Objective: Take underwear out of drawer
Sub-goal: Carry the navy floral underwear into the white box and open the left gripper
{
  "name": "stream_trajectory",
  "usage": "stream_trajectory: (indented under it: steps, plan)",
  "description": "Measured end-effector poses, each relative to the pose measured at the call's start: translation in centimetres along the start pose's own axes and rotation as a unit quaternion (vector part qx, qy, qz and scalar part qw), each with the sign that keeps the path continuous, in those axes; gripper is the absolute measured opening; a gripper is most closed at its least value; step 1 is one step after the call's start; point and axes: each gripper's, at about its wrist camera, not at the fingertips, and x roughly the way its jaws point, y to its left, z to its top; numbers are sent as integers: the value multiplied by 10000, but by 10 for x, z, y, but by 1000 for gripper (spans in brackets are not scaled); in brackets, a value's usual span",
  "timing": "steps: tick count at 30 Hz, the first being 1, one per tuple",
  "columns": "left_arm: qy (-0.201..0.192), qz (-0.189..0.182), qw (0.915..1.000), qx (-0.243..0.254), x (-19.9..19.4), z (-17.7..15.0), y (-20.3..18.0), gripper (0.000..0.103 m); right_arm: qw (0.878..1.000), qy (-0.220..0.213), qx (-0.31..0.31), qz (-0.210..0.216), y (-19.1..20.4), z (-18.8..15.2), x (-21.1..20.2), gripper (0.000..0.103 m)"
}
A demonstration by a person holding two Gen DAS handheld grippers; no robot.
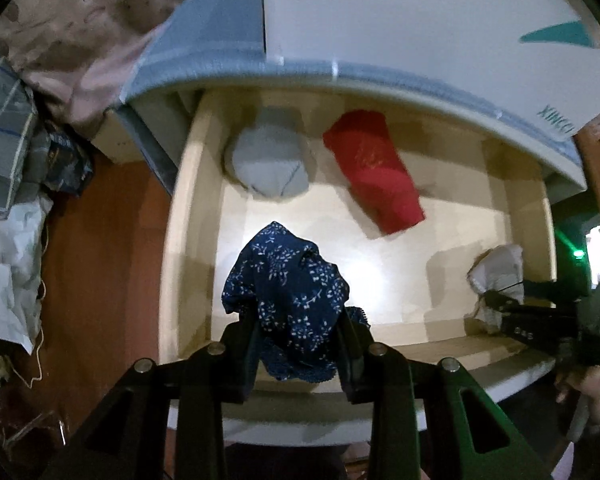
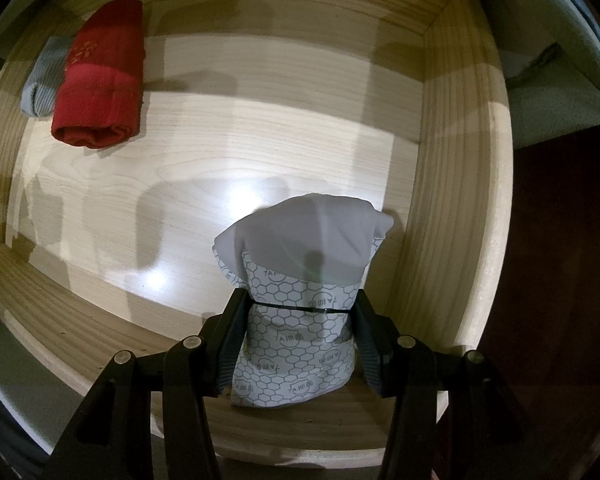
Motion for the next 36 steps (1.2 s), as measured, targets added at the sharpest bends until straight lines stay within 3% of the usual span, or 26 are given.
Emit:
stream_trajectory:
  steps: [10, 16, 22, 28, 36]
  plan:
    - [-899, -116, 9949, 433, -64, 2, -1, 32, 10000, 0, 4, -10, 2, -2, 1, 48]
    - [-1471, -244, 9876, 487, -111, 12, 3, 32, 10000, -2, 7, -9, 2, -3, 2, 48]
    - [-2121, -333, 9748, 605, -153, 30, 2, 32, 10000, -4, 5, -8, 2, -2, 1, 47]
    - [-2439, -256, 9672, 665, -172, 57, -5, 32, 10000, -7, 5, -8, 1, -2, 2, 47]
    - [-2575, -381, 9630, 703, -177, 96, -16, 32, 10000, -14, 13, -1, 1, -1, 2, 47]
